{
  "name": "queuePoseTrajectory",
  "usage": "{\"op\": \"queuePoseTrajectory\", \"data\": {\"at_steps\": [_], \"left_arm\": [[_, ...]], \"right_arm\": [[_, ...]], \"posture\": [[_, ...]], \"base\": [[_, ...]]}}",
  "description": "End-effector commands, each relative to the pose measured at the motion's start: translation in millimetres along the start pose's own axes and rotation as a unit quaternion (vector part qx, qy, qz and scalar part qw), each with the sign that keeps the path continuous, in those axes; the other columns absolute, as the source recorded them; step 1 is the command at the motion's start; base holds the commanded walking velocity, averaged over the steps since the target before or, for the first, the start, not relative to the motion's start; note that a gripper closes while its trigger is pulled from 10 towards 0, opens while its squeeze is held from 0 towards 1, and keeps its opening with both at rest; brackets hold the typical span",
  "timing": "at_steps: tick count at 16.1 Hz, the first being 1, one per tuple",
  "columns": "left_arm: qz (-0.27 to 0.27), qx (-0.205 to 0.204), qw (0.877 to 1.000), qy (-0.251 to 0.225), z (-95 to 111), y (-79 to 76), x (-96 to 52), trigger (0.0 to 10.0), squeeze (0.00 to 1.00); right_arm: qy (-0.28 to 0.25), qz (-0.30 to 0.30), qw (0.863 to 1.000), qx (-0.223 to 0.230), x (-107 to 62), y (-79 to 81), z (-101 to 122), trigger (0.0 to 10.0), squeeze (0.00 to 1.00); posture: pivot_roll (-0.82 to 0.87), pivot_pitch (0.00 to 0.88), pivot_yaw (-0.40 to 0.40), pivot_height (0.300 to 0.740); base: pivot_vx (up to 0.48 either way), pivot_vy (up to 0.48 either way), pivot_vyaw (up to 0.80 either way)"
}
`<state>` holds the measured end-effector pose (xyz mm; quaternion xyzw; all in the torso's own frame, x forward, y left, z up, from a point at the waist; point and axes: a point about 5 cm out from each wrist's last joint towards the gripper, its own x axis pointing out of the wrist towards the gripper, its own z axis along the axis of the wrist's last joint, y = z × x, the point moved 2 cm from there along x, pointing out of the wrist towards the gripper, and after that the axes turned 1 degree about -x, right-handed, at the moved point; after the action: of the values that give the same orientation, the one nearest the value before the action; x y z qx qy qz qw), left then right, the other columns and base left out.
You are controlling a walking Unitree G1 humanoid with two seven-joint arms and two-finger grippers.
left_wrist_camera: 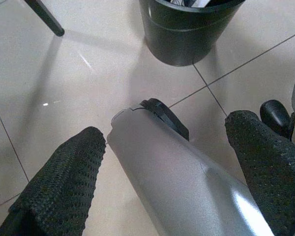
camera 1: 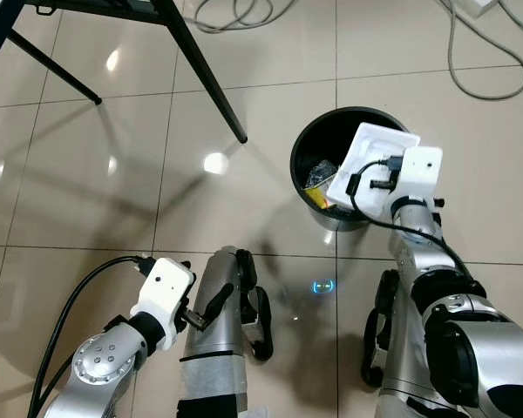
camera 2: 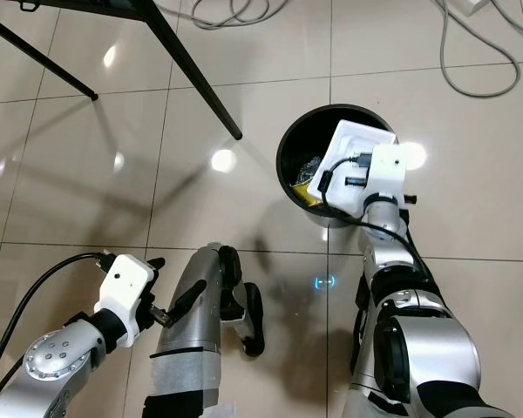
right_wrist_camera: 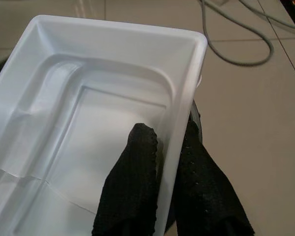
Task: Picking trash to rubbish bin
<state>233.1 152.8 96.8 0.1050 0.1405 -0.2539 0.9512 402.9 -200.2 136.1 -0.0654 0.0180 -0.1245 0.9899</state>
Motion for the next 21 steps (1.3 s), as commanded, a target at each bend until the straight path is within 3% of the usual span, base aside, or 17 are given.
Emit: {"op": "queuePoseTrajectory", "data": {"at_steps": [1,2,3,17,19,20,21], "left_arm": [[0.002,-0.007,1.000,0.025,-11.1,-0.1,-6.4,10.0,0.00],[0.001,-0.008,1.000,0.026,-11.3,-0.2,-6.3,10.0,0.00],[0.000,-0.008,1.000,0.027,-11.7,-0.8,-6.6,10.0,0.00],[-0.004,-0.004,0.999,0.036,-13.6,1.2,-7.3,10.0,0.00],[-0.006,-0.004,0.999,0.035,-13.7,0.4,-6.0,10.0,0.00],[-0.007,-0.004,0.999,0.035,-13.9,0.0,-5.2,10.0,0.00],[-0.007,-0.005,0.999,0.035,-13.9,-0.1,-5.0,10.0,0.00]], "right_arm": [[0.018,0.006,1.000,-0.011,-6.3,5.6,-15.0,10.0,0.00],[0.019,0.002,1.000,-0.009,-6.8,3.8,-17.0,10.0,0.31],[0.020,0.000,1.000,-0.007,-6.9,2.4,-17.6,10.0,1.00],[0.016,-0.014,1.000,-0.003,-5.7,-3.0,-16.4,10.0,1.00],[0.015,-0.014,1.000,-0.003,-5.5,-3.8,-16.2,10.0,0.80],[0.014,-0.014,1.000,-0.005,-5.2,-4.8,-15.7,10.0,0.25],[0.014,-0.014,1.000,-0.005,-5.2,-5.1,-15.7,10.0,0.25]], "posture": [[0.28,0.558,0.244,0.562],[0.28,0.558,0.249,0.562],[0.28,0.558,0.252,0.562],[0.28,0.554,0.265,0.562],[0.28,0.552,0.265,0.562],[0.27,0.549,0.265,0.562],[0.27,0.547,0.265,0.562]], "base": [[0.000,0.000,0.00],[0.000,0.000,0.00],[0.000,0.000,0.00],[0.000,0.000,0.00],[0.000,0.000,0.00],[0.000,0.000,0.00],[0.000,0.000,0.00]]}}
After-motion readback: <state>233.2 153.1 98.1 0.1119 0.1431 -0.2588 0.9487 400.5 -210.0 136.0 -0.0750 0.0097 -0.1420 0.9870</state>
